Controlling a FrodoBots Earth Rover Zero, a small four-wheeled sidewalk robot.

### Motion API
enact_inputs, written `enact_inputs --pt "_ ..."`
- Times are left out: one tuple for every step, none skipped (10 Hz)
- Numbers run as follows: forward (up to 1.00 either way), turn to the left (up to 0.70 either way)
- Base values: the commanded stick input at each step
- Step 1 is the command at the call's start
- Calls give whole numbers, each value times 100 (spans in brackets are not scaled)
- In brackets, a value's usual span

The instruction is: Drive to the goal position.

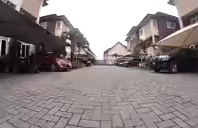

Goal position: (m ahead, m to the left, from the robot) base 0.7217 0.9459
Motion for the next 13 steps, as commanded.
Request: enact_inputs --pt "70 0" --pt "70 0" --pt "70 0" --pt "70 0" --pt "70 0" --pt "70 0" --pt "70 0" --pt "70 0" --pt "70 0" --pt "70 0" --pt "70 0" --pt "70 0" --pt "70 0"
